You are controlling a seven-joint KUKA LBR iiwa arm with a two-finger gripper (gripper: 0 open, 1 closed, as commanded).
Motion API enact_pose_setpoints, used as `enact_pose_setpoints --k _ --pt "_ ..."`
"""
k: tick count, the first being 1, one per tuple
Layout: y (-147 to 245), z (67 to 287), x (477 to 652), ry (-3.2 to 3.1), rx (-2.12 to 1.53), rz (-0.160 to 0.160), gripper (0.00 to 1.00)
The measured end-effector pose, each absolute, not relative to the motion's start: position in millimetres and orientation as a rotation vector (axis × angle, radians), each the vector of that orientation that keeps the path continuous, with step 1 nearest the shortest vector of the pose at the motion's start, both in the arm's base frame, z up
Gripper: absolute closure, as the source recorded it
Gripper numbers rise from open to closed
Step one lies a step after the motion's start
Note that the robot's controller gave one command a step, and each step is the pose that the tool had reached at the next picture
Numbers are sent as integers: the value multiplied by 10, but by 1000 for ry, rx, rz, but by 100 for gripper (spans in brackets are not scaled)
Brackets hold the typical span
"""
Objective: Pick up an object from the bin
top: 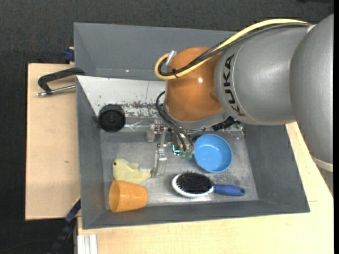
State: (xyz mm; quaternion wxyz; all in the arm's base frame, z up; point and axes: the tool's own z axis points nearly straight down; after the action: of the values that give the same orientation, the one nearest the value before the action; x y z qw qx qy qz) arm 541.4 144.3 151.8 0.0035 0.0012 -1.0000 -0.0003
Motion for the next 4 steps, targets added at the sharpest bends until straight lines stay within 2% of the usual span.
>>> enact_pose_setpoints --k 1,2,3,4 --pt "1719 837 5306 -3149 -166 -4 0" --pt "1830 1015 5299 -3096 -567 -6 0" --pt "2116 1046 5504 -2938 -1123 -7 0" --pt "2063 755 5184 -3160 -59 -10 0"
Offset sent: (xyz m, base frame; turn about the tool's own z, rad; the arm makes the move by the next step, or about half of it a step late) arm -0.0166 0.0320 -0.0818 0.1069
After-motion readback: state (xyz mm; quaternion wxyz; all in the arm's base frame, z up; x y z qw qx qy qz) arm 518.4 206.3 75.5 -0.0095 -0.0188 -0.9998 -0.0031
